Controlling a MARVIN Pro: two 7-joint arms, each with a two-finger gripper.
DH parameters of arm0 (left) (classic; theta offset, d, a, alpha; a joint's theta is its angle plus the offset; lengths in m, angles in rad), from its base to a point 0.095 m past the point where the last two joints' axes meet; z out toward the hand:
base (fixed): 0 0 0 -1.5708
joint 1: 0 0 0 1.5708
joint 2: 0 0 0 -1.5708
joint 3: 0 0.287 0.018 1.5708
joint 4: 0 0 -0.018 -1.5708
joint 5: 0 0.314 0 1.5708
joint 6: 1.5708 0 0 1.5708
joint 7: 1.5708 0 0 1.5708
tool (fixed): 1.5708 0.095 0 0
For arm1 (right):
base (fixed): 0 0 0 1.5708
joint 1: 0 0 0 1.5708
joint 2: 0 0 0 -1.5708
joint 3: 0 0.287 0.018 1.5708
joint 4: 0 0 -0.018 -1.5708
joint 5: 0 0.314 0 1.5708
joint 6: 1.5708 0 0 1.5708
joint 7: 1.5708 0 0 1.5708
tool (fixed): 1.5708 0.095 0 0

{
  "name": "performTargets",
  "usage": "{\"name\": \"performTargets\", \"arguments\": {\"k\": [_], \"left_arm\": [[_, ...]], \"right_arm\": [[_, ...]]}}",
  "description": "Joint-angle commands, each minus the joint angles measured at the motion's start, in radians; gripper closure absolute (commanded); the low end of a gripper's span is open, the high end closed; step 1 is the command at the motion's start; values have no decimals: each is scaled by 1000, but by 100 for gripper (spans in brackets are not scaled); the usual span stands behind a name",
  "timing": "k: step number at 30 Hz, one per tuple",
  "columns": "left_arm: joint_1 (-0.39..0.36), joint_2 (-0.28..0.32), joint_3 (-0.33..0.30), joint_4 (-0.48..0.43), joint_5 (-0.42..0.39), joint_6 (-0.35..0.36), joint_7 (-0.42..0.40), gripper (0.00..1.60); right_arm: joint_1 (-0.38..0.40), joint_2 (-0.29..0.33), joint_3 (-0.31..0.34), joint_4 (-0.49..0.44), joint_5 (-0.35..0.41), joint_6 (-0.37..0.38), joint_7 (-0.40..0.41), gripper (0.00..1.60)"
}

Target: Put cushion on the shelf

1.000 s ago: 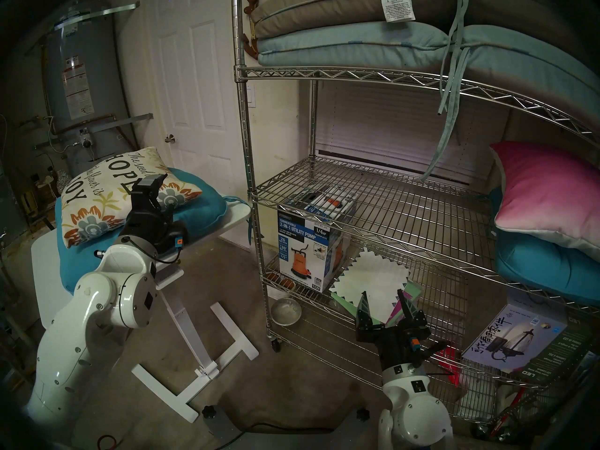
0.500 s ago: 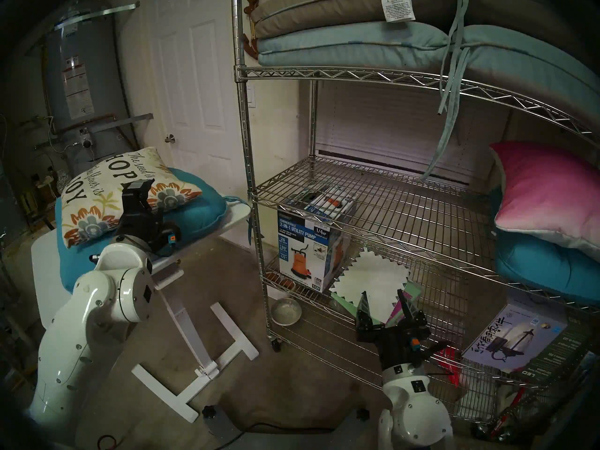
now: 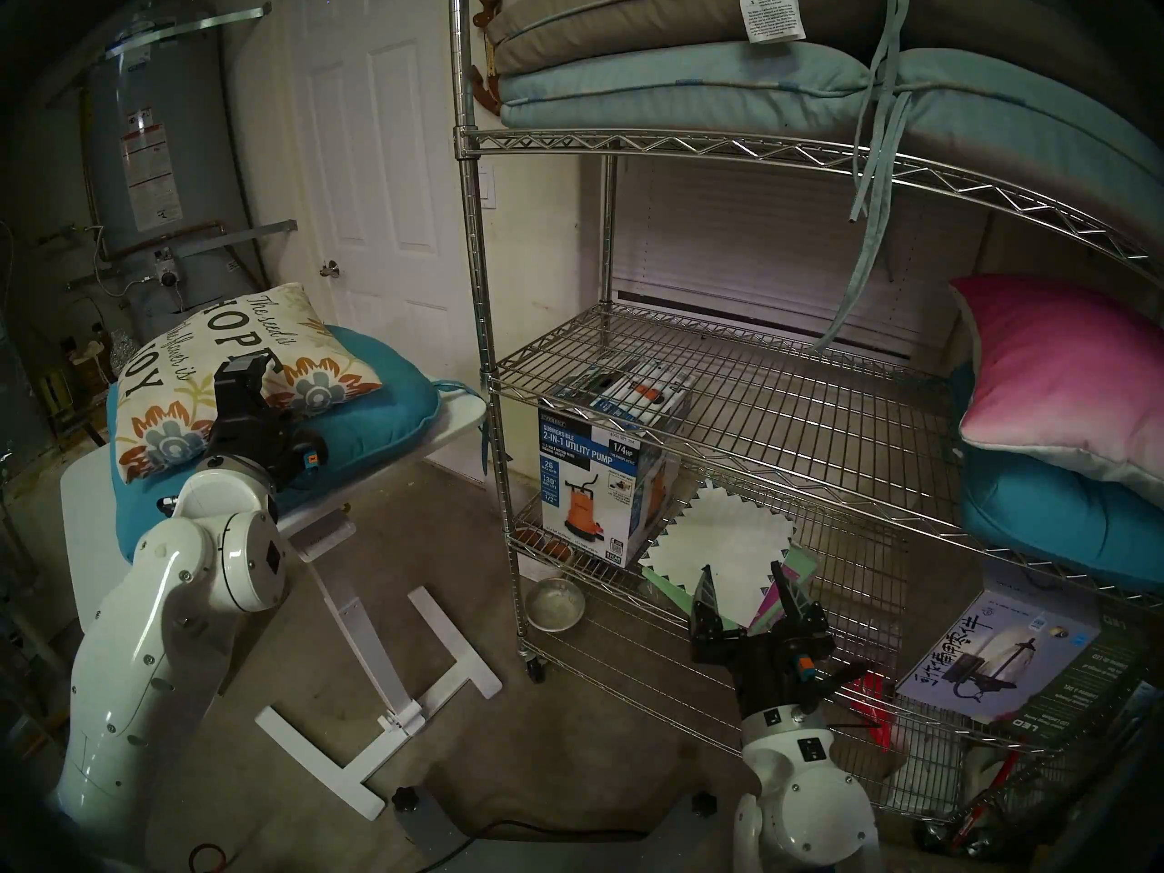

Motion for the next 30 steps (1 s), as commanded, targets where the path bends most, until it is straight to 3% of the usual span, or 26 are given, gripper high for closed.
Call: {"name": "performTargets", "arguments": {"k": [1,7,8,9,10,30], "left_arm": [[-12,-2,-18,7,-3,9,1,0],[-26,-9,-19,26,-8,10,5,0],[-30,-12,-16,33,2,17,13,27],[-26,-5,-20,37,-7,1,20,102],[-24,-6,-24,39,-15,-6,27,160],[-69,-62,73,20,-30,-9,61,160]], "right_arm": [[1,2,1,-19,-1,-1,1,0],[1,2,1,-18,-1,-1,1,0],[1,2,1,-18,-1,-2,1,0],[1,2,1,-18,-1,-1,1,0],[1,2,1,-18,-1,-1,1,0],[1,2,1,-18,-1,-2,1,0]]}}
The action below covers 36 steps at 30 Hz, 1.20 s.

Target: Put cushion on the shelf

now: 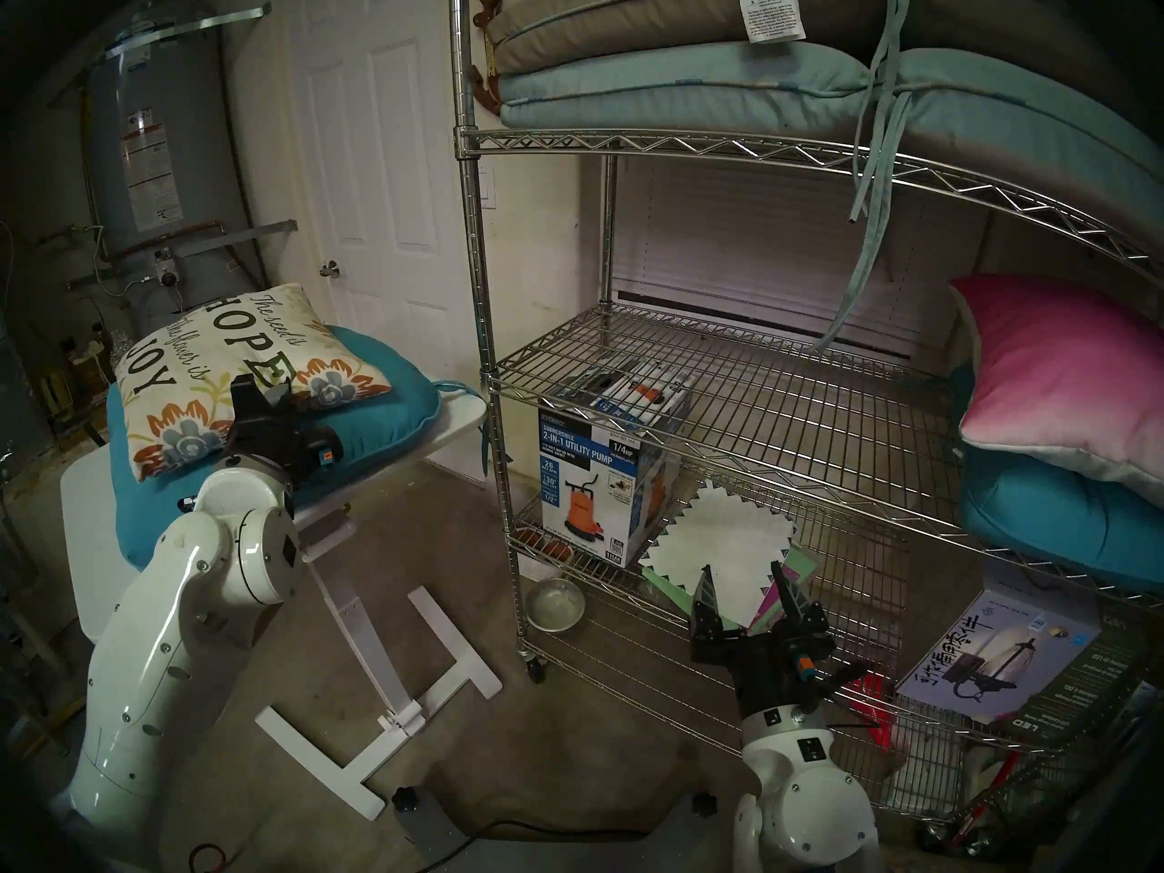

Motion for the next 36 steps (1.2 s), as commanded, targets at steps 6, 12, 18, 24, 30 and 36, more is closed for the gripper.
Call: {"name": "performTargets", "arguments": {"k": [6,12,18,24,30,36], "left_arm": [[7,-26,28,-73,2,18,12,160],[16,-25,35,-141,0,25,-7,160],[13,-29,67,-189,7,28,-23,160],[10,-29,83,-207,14,35,-38,160],[18,-20,86,-208,21,36,-46,160],[29,-17,72,-201,11,33,-39,160]], "right_arm": [[1,2,1,-18,-1,-2,1,0],[1,2,1,-18,-1,-2,1,0],[1,2,1,-17,-1,-2,1,0],[1,2,1,-18,-1,-2,1,0],[1,2,1,-18,-1,-2,1,0],[1,2,1,-18,-1,-2,1,0]]}}
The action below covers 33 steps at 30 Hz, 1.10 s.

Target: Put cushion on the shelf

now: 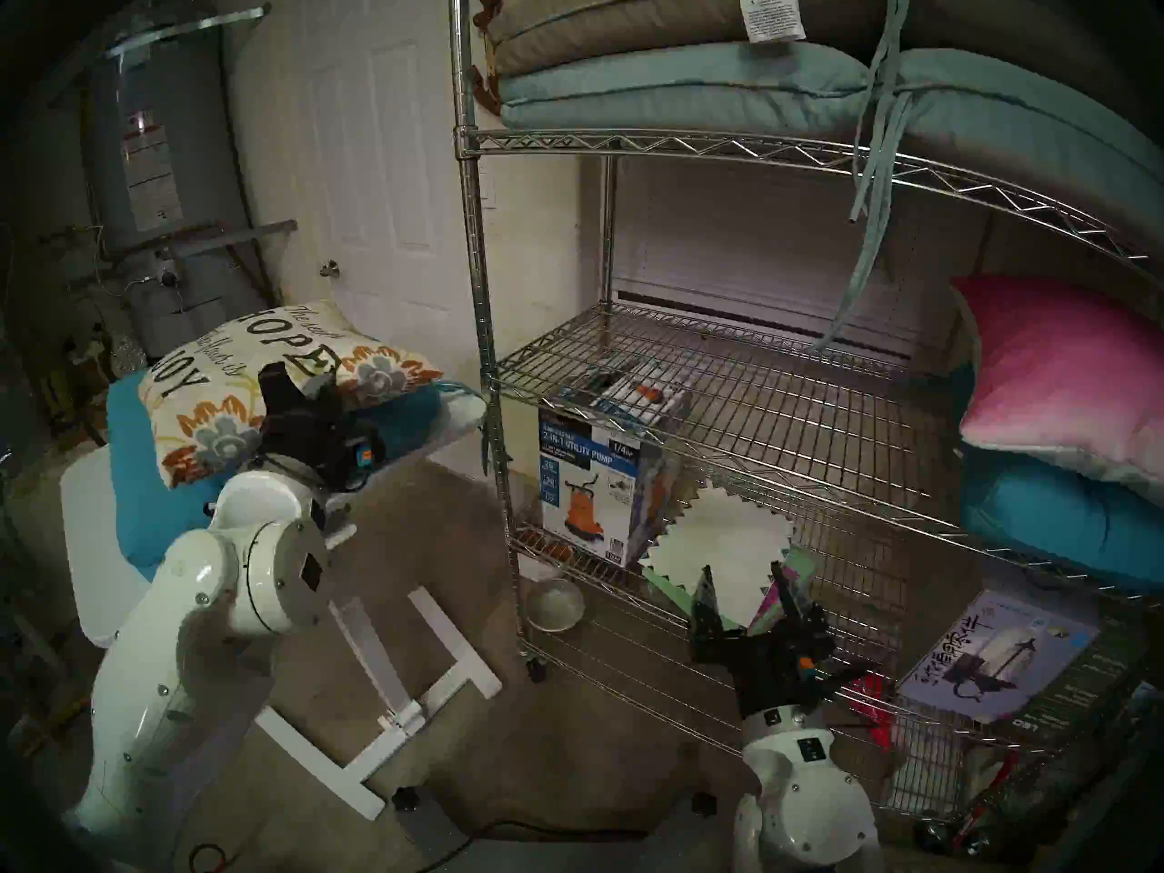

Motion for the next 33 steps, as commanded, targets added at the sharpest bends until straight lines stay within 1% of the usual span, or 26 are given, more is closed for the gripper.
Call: {"name": "performTargets", "arguments": {"k": [1,5,6,7,8,9,10,17,19,21,22,26,29,31,33], "left_arm": [[3,7,-20,-28,-4,-6,16,160],[4,7,-26,-28,-7,-6,14,160],[5,6,-27,-27,-9,-6,14,157],[6,6,-27,-26,-11,-7,15,133],[5,6,-28,-26,-12,-7,12,119],[5,5,-27,-25,-13,-8,12,65],[6,4,-25,-22,-15,-10,14,0],[10,6,-27,-18,-34,-23,16,0],[14,5,-31,-18,-49,-35,27,0],[19,10,-30,-20,-64,-53,33,0],[26,11,-31,-25,-87,-77,48,0],[62,37,-27,-67,-129,-152,83,0],[81,46,-33,-79,-137,-172,94,0],[118,66,-54,-93,-152,-209,122,0],[127,68,-62,-97,-158,-215,128,0]], "right_arm": [[1,2,1,-19,-1,-2,1,0],[1,2,1,-19,-1,-2,1,0],[1,2,1,-19,-1,-2,1,0],[1,2,1,-19,-1,-2,1,0],[1,2,1,-19,-1,-2,1,0],[1,2,1,-19,-1,-2,1,0],[1,2,1,-19,-1,-2,1,0],[1,2,1,-19,-1,-2,1,0],[1,2,1,-19,-1,-2,1,0],[1,2,1,-19,-1,-2,1,0],[1,2,1,-19,-1,-2,1,0],[1,2,1,-18,-1,-2,1,0],[1,2,1,-18,-1,-2,1,0],[1,2,1,-18,-1,-2,1,0],[1,2,1,-18,-1,-2,1,0]]}}
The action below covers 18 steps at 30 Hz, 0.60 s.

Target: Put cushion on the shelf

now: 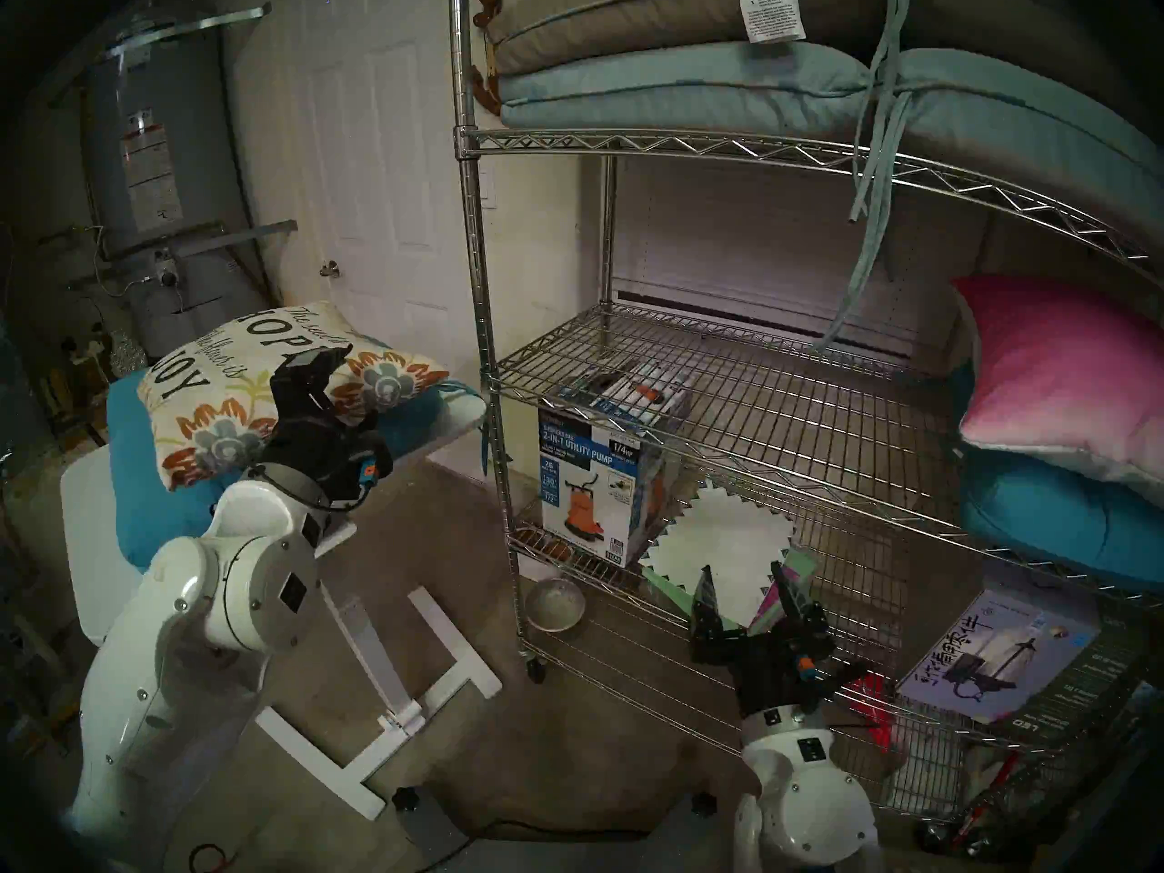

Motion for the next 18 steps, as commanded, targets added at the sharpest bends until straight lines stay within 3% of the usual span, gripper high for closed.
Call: {"name": "performTargets", "arguments": {"k": [1,11,18], "left_arm": [[74,46,-42,-61,-23,-69,66,0],[157,104,-131,-93,-15,-132,103,0],[151,123,-158,-132,-5,-138,71,0]], "right_arm": [[1,2,1,-18,-1,-2,1,0],[1,2,1,-18,-1,-2,1,0],[1,2,1,-18,-1,-2,1,0]]}}
